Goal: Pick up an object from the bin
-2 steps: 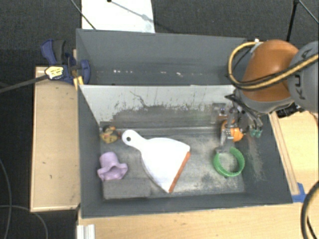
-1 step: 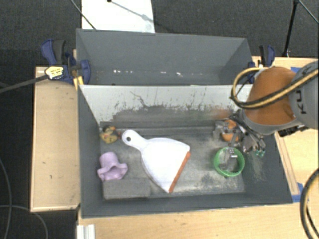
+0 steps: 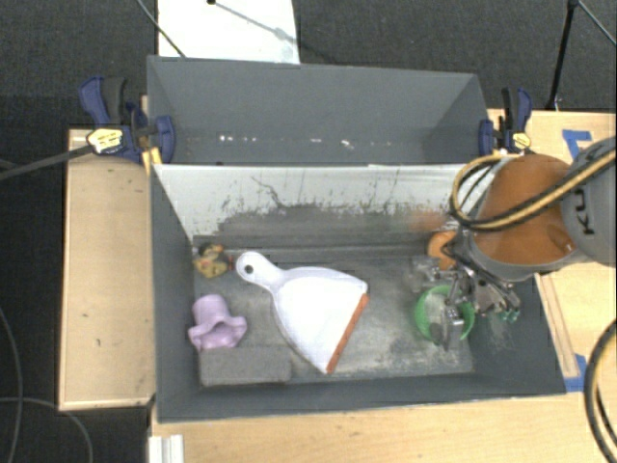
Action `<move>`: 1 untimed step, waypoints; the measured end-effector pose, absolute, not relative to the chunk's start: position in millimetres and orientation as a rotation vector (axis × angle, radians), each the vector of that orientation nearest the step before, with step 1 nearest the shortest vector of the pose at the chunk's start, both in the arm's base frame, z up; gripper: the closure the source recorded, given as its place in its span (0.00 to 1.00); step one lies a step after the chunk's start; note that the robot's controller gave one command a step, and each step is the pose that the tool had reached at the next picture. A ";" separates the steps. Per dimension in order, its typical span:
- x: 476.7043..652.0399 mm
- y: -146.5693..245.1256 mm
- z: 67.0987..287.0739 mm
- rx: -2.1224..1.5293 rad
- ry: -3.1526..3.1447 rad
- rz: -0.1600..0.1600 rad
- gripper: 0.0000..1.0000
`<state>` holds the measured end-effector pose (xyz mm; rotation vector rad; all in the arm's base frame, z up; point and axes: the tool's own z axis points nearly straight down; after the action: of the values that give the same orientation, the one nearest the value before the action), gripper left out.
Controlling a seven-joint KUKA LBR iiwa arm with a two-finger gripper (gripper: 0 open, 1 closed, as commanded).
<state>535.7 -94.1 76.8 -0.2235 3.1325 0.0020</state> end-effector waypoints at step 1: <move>532.1 -99.7 74.7 -0.715 3.054 0.005 0.00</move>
Offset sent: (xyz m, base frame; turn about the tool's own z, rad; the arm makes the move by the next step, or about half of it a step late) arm -0.0132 -0.0294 -0.0068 -0.5101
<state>532.1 -99.7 74.7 -0.7150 3.0542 0.0046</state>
